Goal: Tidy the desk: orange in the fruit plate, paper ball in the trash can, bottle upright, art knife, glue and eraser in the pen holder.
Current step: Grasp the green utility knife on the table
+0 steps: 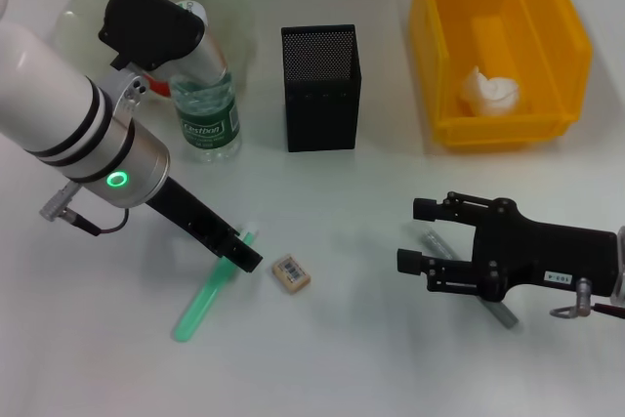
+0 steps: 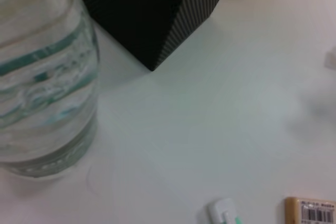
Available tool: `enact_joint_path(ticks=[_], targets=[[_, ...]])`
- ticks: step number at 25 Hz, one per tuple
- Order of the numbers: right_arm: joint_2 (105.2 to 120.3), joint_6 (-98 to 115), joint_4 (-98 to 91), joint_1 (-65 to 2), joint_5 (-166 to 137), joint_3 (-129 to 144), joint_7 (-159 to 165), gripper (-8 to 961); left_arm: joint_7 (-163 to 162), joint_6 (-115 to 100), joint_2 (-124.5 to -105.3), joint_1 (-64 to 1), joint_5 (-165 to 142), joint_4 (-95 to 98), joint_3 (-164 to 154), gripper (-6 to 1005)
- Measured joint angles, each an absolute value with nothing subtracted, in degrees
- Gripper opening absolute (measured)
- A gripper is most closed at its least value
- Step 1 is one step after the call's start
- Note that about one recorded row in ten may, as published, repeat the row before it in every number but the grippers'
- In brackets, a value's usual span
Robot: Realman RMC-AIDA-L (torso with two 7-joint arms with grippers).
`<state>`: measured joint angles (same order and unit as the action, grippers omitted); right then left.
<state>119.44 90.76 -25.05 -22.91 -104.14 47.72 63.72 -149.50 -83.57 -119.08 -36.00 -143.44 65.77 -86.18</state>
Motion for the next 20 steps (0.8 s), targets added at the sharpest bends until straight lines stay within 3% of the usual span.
enact_joint_path(ticks=[20], targets=[[119.44,89.8,-25.0,-23.9,-104.1,47.7,63.7,763,-150.5,-85.6,-119.12,-38.7,-148.0,66.7,-87.9,764]])
